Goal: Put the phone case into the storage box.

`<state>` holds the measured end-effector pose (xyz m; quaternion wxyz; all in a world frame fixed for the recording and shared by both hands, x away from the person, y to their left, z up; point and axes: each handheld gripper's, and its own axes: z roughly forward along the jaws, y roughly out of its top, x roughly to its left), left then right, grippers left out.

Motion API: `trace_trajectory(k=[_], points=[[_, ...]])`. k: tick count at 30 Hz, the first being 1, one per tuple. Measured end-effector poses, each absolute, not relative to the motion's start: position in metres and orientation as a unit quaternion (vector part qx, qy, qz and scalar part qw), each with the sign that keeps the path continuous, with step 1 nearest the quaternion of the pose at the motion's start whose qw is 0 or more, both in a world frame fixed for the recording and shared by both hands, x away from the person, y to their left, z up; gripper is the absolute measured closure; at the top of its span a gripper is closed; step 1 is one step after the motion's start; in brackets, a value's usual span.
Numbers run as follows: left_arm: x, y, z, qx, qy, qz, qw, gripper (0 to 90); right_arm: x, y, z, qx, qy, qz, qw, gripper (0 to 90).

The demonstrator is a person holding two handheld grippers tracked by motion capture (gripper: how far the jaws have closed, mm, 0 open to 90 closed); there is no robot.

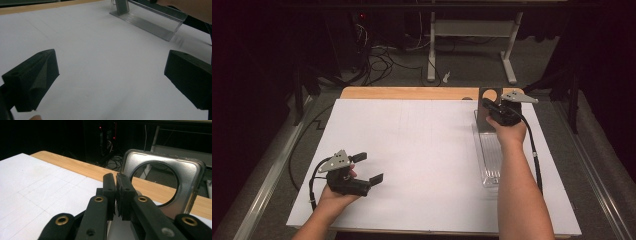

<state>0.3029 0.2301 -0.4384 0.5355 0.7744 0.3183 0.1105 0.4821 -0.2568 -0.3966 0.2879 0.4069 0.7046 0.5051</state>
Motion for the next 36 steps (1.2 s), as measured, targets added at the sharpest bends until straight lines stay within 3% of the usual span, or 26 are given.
trace_trajectory(k=[7, 12, 23, 31, 36], points=[[0.303, 0.230, -0.438, 0.775, 0.318, 0.111, 0.535, 0.8, 0.482, -0.257, -0.395, 0.407, 0.703, 0.508, 0.289, 86.0], [0.303, 0.230, -0.438, 0.775, 0.318, 0.111, 0.535, 0.7, 0.480, -0.261, -0.391, 0.421, 0.694, 0.507, 0.289, 80.0], [0.304, 0.229, -0.439, 0.777, 0.317, 0.110, 0.533, 0.7, 0.479, -0.281, -0.382, 0.463, 0.673, 0.479, 0.322, 74.9], [0.305, 0.228, -0.440, 0.779, 0.317, 0.107, 0.530, 0.7, 0.486, -0.285, -0.385, 0.502, 0.648, 0.456, 0.347, 53.3], [0.305, 0.229, -0.440, 0.777, 0.319, 0.108, 0.531, 0.7, 0.492, -0.280, -0.377, 0.501, 0.646, 0.457, 0.350, 54.1]])
